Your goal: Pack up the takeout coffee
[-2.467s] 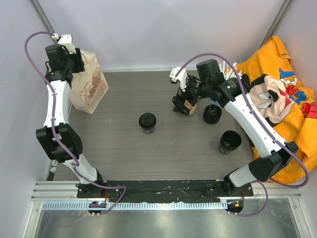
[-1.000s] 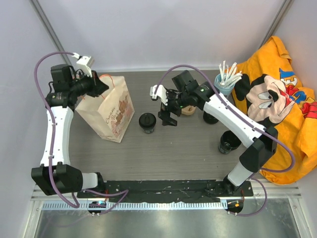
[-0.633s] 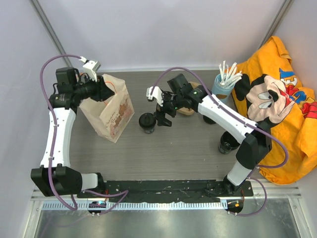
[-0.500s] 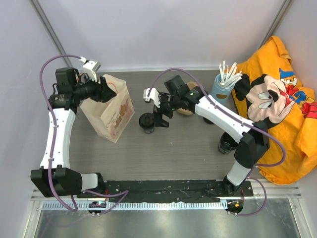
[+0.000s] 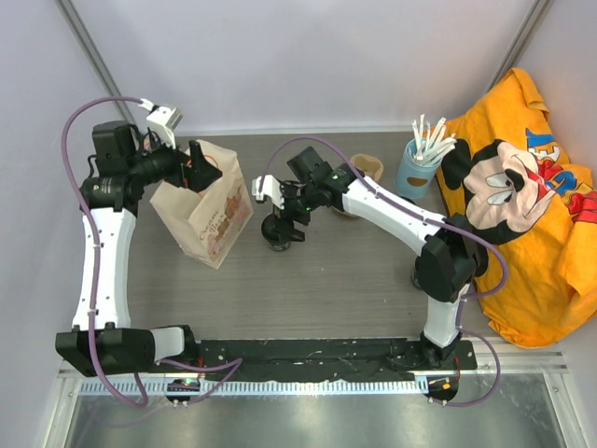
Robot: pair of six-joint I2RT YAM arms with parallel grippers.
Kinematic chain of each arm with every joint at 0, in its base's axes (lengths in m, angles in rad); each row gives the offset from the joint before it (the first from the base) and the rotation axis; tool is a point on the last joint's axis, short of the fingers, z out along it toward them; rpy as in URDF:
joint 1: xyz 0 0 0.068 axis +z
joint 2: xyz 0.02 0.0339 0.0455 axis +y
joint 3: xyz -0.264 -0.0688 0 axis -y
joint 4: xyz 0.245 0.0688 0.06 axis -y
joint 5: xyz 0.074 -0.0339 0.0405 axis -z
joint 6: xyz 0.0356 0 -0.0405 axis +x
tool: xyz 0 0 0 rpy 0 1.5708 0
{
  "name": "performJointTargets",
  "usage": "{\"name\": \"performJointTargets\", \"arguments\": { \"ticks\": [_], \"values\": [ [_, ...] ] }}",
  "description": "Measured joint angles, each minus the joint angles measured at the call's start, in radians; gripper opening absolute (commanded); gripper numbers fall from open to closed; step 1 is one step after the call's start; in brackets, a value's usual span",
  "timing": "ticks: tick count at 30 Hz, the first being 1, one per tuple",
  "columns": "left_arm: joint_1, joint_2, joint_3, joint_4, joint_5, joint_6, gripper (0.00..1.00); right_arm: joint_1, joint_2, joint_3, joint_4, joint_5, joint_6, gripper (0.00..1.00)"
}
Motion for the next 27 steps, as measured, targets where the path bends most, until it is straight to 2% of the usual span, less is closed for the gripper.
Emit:
{"name": "performJointTargets", "arguments": {
  "ticks": [3, 5, 16, 27],
  "values": [
    [0.008, -0.018, 0.021, -0.01, 0.005, -0.001, 1.0, 0.003, 0.023, 0.031, -0.007, 0.0, -0.029, 0.85],
    [0.015, -0.027, 0.034, -0.012, 0.008, -0.008, 1.0, 0.003, 0.035, 0.047, -0.016, -0.002, -0.052, 0.78],
    [0.044, -0.055, 0.051, -0.034, -0.006, -0.043, 1.0, 0.006, 0.097, 0.07, -0.08, -0.061, -0.144, 0.72],
    [0.05, -0.082, 0.069, -0.061, -0.073, -0.048, 1.0, 0.04, 0.107, 0.091, -0.089, -0.066, -0.148, 0.63]
  ]
}}
